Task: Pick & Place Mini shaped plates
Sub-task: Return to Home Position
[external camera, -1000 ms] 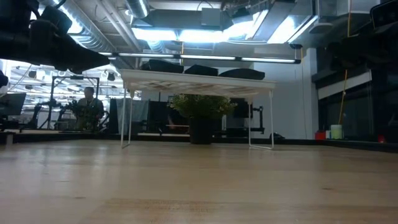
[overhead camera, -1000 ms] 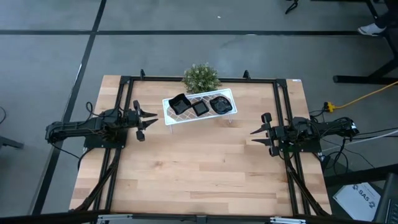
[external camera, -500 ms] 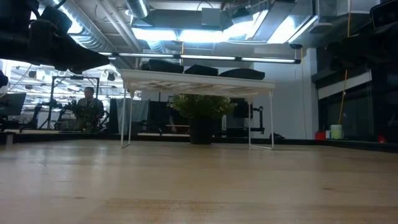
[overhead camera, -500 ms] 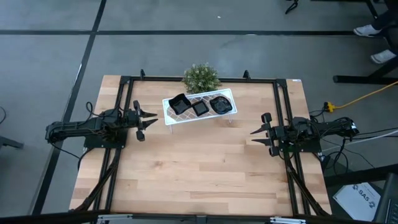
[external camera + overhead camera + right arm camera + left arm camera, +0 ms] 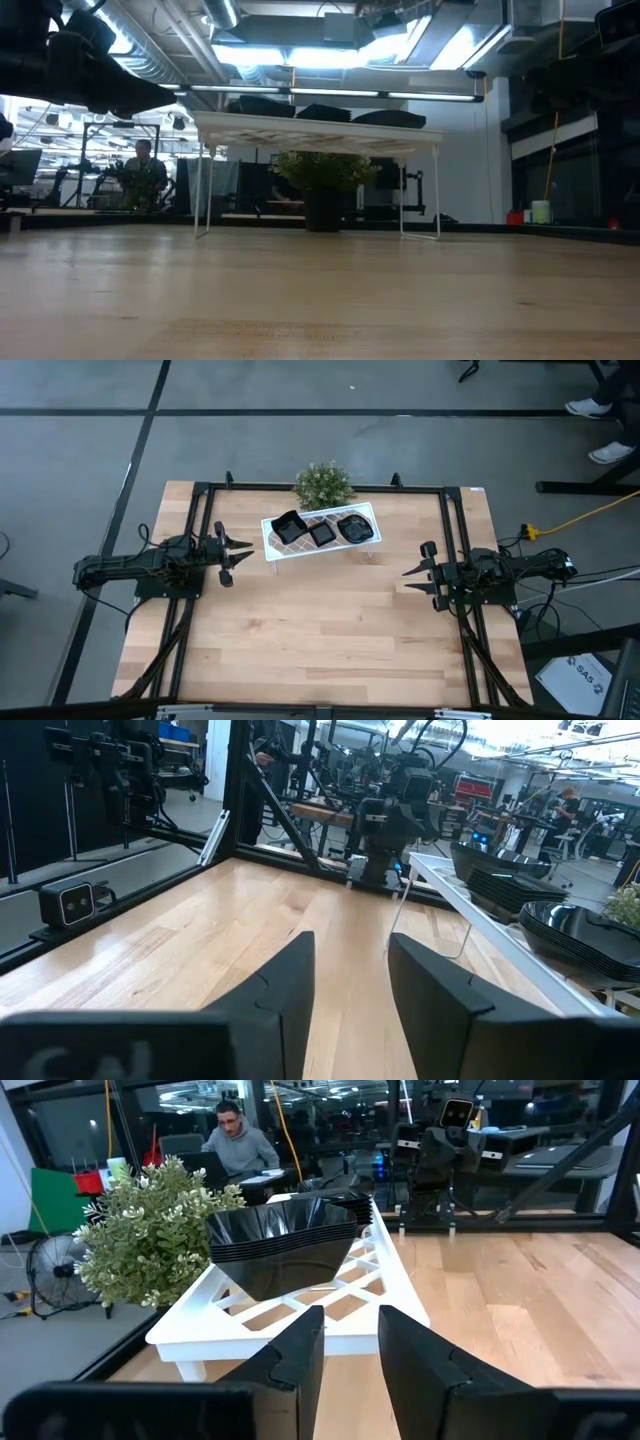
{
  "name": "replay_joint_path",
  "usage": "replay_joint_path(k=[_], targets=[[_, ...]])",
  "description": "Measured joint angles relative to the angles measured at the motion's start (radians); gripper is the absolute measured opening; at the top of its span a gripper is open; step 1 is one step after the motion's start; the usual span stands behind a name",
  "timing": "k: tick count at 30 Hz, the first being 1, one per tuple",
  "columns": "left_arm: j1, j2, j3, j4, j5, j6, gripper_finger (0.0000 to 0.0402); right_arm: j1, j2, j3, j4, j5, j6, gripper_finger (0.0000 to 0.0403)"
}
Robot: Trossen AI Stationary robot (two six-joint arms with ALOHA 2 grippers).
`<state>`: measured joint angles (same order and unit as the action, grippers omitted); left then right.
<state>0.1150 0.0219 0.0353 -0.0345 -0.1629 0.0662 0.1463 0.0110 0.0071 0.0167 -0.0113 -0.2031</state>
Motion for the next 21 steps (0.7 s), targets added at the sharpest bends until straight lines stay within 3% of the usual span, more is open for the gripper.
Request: replay_joint_path(k=[21], targets=[[0.0,0.0,0.0,0.0,0.0,0.0,0.0093,0.0,0.0,0.0,0.0,0.0,0.0,0.0129]])
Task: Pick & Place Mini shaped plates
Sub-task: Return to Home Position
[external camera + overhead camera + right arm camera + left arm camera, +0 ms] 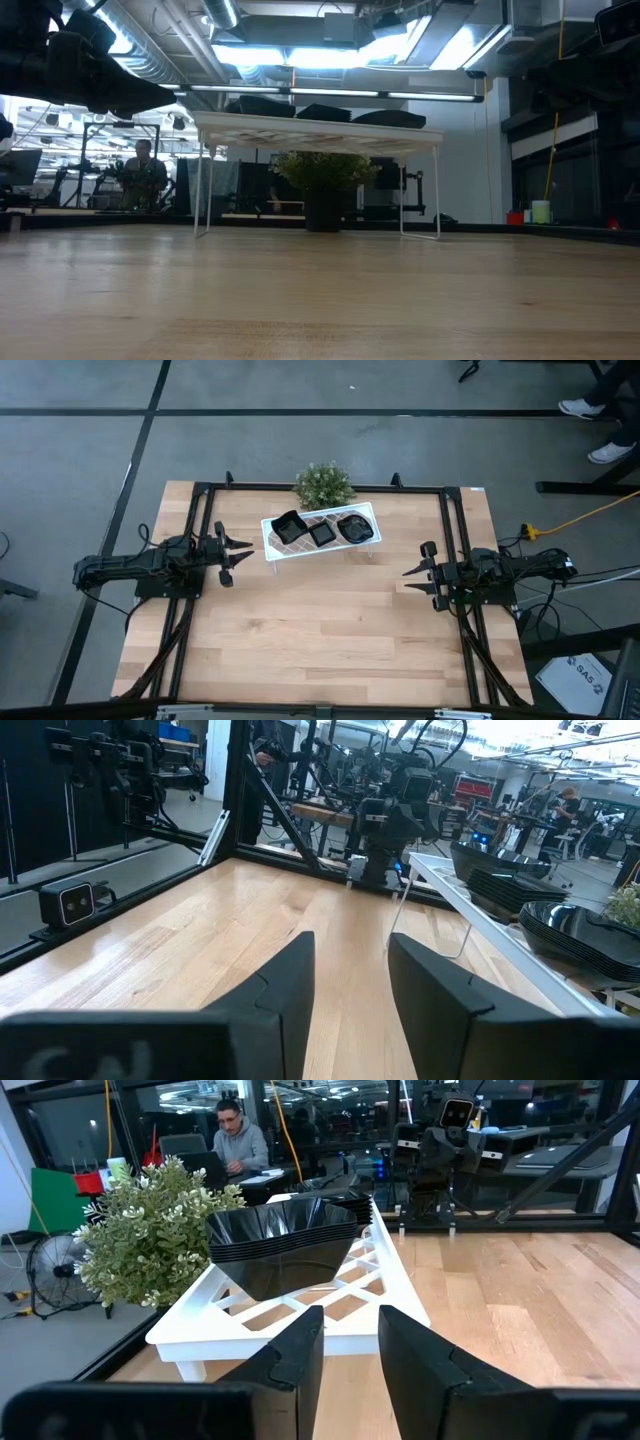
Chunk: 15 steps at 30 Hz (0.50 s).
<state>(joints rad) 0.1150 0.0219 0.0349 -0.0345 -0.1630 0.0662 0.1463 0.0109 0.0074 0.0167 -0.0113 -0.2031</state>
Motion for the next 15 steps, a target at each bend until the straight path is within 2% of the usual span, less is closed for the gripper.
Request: replay_joint_path(k=[15], targets=[[0.0,0.0,0.0,0.0,0.0,0.0,0.0093,0.0,0.0,0.0,0.0,0.0,0.0,0.0129]])
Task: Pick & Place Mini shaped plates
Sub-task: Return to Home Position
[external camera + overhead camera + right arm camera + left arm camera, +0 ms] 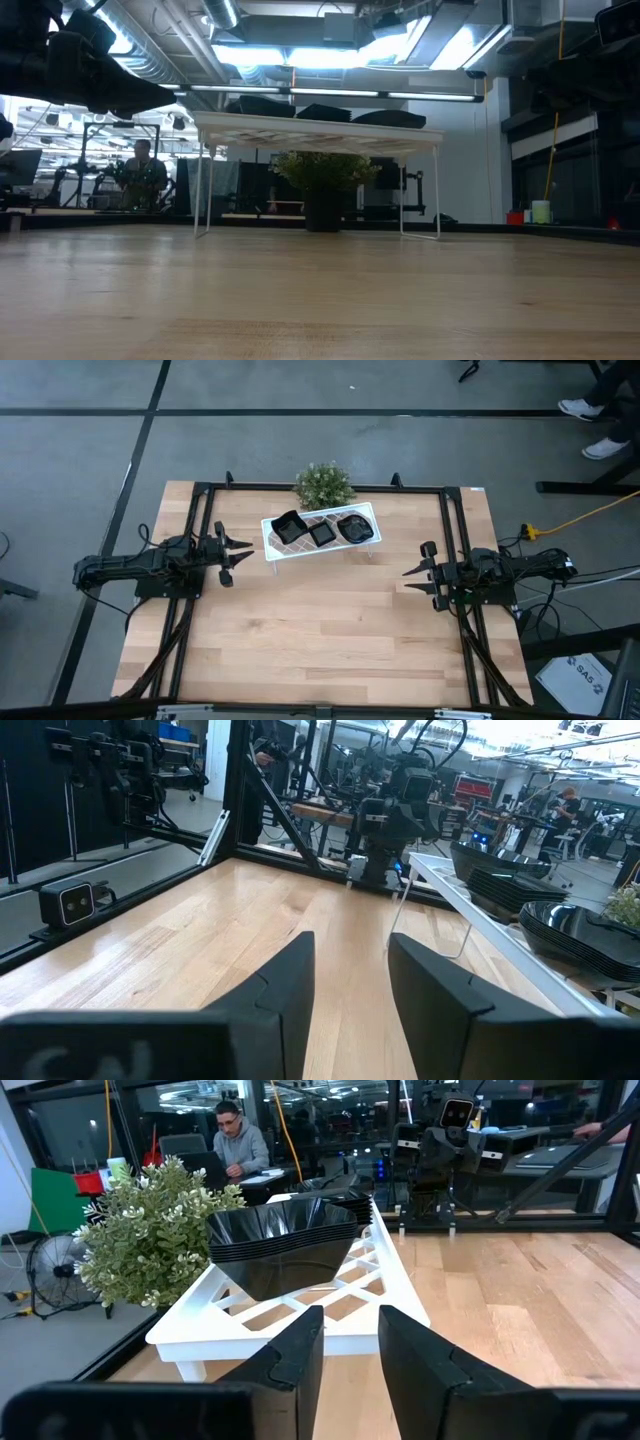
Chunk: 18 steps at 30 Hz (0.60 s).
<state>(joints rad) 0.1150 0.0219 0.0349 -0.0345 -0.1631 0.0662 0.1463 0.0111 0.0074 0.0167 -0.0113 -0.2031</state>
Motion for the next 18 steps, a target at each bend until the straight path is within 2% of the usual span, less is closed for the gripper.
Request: replay_joint_path(k=[18], targets=[[0.0,0.0,0.0,0.0,0.0,0.0,0.0095,0.0,0.0,0.0,0.0,0.0,0.0,0.0129]])
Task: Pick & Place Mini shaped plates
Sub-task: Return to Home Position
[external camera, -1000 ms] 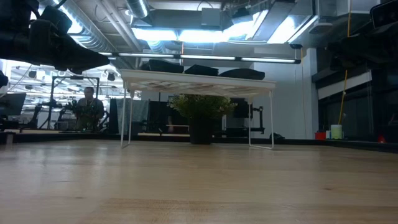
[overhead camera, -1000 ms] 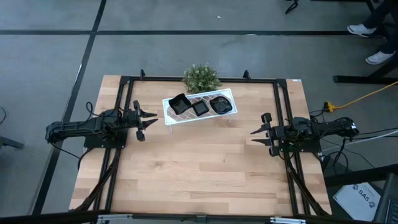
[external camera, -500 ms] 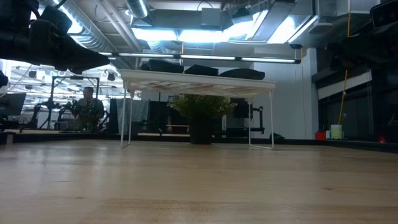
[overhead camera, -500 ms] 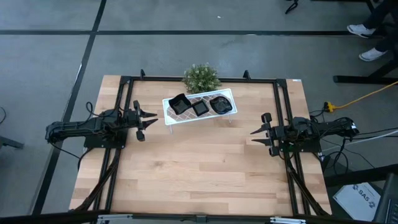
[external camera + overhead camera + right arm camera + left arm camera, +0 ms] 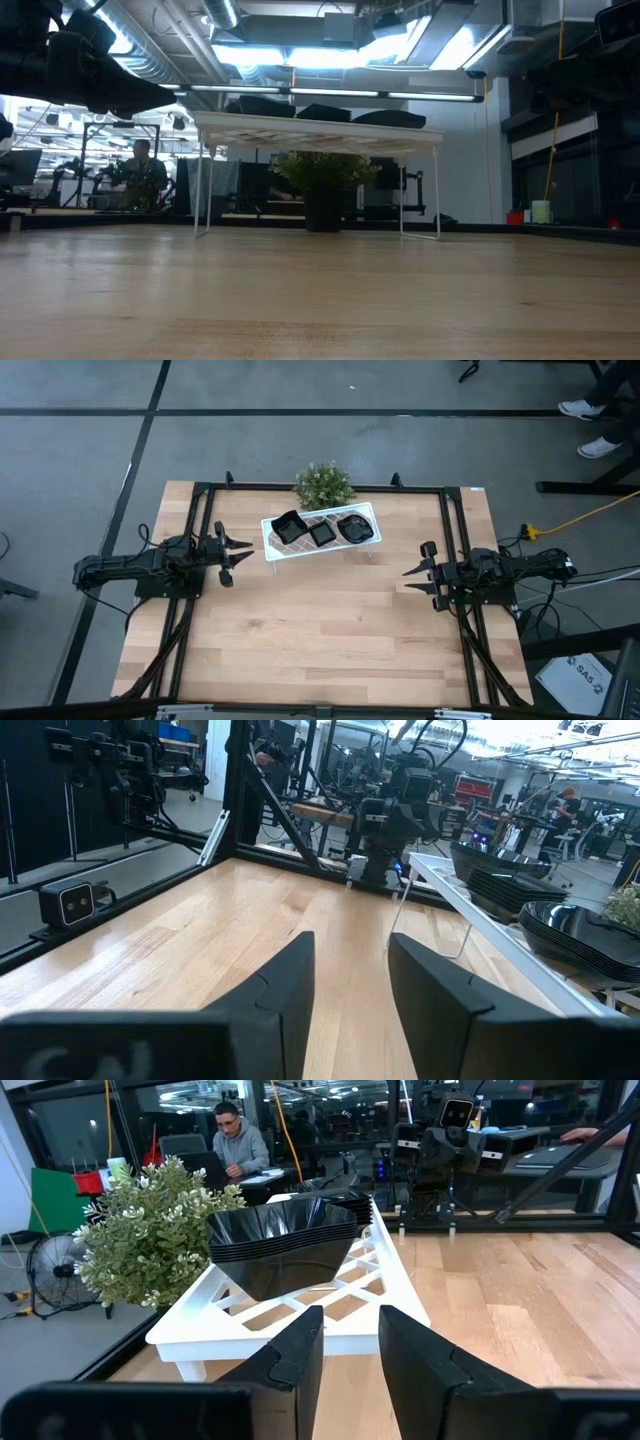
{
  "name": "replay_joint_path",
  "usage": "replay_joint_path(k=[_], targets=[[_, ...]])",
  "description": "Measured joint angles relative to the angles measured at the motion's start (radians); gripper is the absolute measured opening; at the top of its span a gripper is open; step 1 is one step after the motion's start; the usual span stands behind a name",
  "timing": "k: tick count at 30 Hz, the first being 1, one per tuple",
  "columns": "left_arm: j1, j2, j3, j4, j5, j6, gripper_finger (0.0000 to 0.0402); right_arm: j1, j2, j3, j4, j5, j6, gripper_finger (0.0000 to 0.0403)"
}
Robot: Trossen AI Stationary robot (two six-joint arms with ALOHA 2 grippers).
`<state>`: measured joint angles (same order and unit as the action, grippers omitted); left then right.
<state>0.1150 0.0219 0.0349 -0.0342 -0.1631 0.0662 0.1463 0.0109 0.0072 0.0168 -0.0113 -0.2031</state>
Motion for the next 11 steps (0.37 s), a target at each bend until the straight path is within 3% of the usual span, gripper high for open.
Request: replay_joint_path(k=[11], targets=[[0.0,0.0,0.0,0.0,0.0,0.0,0.0093,0.0,0.0,0.0,0.0,0.0,0.0,0.0129]])
